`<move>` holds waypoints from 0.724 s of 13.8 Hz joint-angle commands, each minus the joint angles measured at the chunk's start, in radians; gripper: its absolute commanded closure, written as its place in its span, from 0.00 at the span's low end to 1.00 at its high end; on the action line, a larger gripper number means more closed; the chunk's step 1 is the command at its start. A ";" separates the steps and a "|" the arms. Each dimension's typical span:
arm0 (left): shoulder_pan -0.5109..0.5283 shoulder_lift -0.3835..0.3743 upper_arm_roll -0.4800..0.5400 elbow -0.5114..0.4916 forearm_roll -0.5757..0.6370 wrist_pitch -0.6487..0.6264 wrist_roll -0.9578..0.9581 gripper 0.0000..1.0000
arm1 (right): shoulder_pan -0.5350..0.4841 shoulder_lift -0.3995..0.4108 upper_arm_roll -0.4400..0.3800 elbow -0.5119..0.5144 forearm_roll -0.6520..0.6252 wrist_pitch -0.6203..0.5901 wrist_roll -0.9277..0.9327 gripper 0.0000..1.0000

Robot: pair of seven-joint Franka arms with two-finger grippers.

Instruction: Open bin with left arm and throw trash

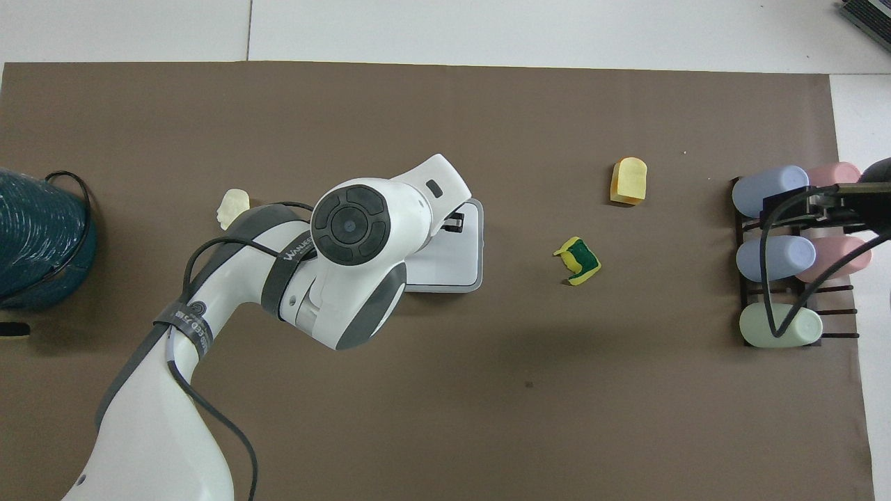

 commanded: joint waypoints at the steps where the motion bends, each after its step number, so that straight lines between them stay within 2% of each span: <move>1: -0.018 -0.006 0.013 0.008 0.005 -0.100 0.003 1.00 | -0.007 -0.019 0.007 -0.065 0.001 0.072 -0.002 0.00; 3: -0.015 -0.064 0.015 0.009 0.005 -0.172 0.003 1.00 | -0.004 -0.021 0.007 -0.137 0.018 0.163 -0.005 0.00; 5: -0.003 -0.132 0.015 0.006 0.005 -0.293 0.006 1.00 | -0.003 0.010 0.007 -0.166 0.024 0.243 -0.014 0.00; 7: 0.013 -0.170 0.022 0.002 0.005 -0.422 0.009 1.00 | 0.003 0.097 0.007 -0.166 0.024 0.361 -0.020 0.00; 10: 0.082 -0.213 0.021 -0.012 0.005 -0.529 0.041 1.00 | 0.025 0.259 0.010 -0.166 0.024 0.581 -0.063 0.00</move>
